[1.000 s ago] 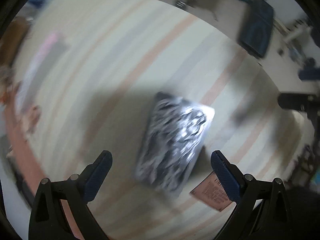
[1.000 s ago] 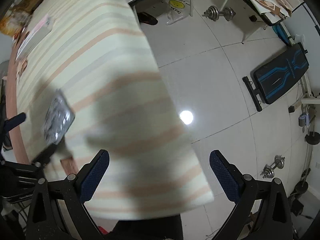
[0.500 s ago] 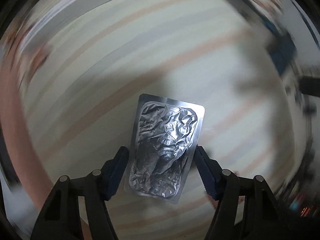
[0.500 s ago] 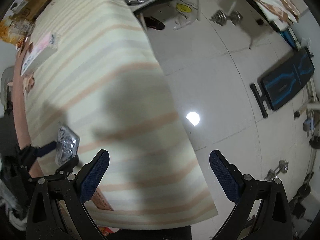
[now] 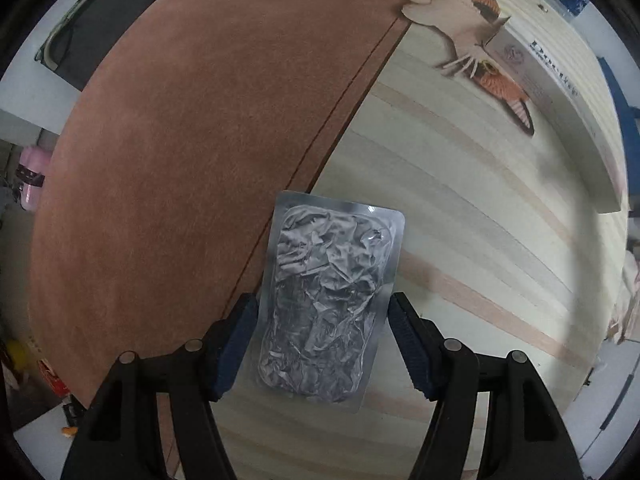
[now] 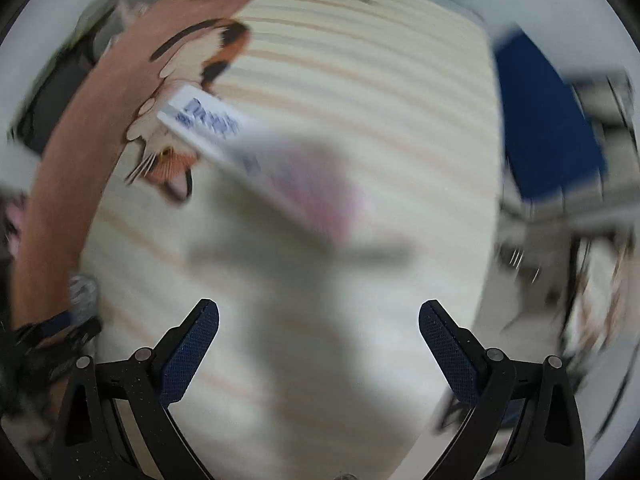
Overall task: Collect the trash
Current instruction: 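Grasp the white Dental Doctor toothpaste box with the right gripper while the left gripper holds the blister pack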
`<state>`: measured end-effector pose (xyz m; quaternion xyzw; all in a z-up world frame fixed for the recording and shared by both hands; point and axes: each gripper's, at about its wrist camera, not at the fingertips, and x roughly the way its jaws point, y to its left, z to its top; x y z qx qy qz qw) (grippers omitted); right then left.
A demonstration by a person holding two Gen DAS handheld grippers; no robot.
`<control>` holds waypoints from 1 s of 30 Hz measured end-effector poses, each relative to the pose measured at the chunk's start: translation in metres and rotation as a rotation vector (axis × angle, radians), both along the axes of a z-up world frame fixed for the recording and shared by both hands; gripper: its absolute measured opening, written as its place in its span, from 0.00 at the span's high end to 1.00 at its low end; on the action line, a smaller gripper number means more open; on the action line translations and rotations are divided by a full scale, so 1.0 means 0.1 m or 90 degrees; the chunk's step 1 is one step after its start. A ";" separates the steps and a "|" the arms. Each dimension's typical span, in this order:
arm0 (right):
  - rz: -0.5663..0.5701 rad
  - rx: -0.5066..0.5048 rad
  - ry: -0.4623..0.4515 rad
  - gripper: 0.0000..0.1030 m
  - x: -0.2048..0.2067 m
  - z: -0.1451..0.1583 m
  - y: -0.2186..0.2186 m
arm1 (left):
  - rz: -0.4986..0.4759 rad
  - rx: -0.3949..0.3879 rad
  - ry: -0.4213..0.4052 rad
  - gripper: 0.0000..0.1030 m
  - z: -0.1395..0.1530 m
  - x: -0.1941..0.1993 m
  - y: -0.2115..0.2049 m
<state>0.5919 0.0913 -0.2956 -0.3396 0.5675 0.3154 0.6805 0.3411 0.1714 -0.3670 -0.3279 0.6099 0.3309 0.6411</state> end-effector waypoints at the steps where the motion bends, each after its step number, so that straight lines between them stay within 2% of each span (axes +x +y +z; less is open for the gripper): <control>1: 0.027 -0.019 -0.016 0.02 0.04 -0.08 0.19 | 0.003 0.002 0.003 0.37 0.00 0.00 -0.01; 3: 0.074 -0.046 -0.064 0.02 0.09 -0.22 0.50 | 0.007 0.003 0.001 0.37 0.02 0.00 0.01; 5: 0.097 -0.070 -0.062 0.02 0.13 -0.39 0.62 | 0.008 0.005 0.000 0.37 0.02 -0.01 0.03; 7: 0.074 -0.070 0.009 0.04 0.18 -0.56 0.68 | 0.009 0.003 0.001 0.37 0.03 -0.03 0.02; 8: 0.063 -0.073 0.020 0.17 0.19 -0.60 0.68 | 0.009 0.002 0.001 0.37 0.02 0.00 0.03; 9: 0.054 -0.077 0.022 0.24 0.19 -0.62 0.66 | 0.010 0.001 0.000 0.37 0.03 -0.02 0.04; 12: -0.002 -0.076 0.047 0.33 0.17 -0.61 0.49 | 0.008 0.005 -0.003 0.37 0.04 -0.10 0.05; 13: -0.039 -0.081 0.063 0.35 0.14 -0.61 0.37 | 0.008 0.005 -0.002 0.37 0.07 0.06 0.05; 14: -0.074 -0.078 0.088 0.39 0.09 -0.61 0.21 | 0.007 0.006 -0.002 0.37 0.08 0.05 0.05; 15: -0.099 -0.070 0.108 0.40 0.04 -0.60 0.06 | 0.004 0.003 -0.001 0.37 -0.01 0.22 0.02; 19: -0.185 -0.058 0.194 0.41 -0.40 -0.62 -0.67 | -0.013 -0.003 0.003 0.37 -0.02 0.20 -0.06; 22: -0.186 -0.097 0.236 0.38 -0.78 -0.74 -1.00 | -0.024 0.001 0.009 0.37 -0.02 0.20 -0.10; 24: -0.158 -0.101 0.210 0.25 -0.92 -0.74 -1.03 | -0.025 -0.002 0.011 0.37 -0.02 0.20 -0.10; 30: -0.151 -0.065 0.118 0.24 -0.93 -0.63 -0.83 | -0.045 0.011 0.018 0.37 0.00 0.23 -0.09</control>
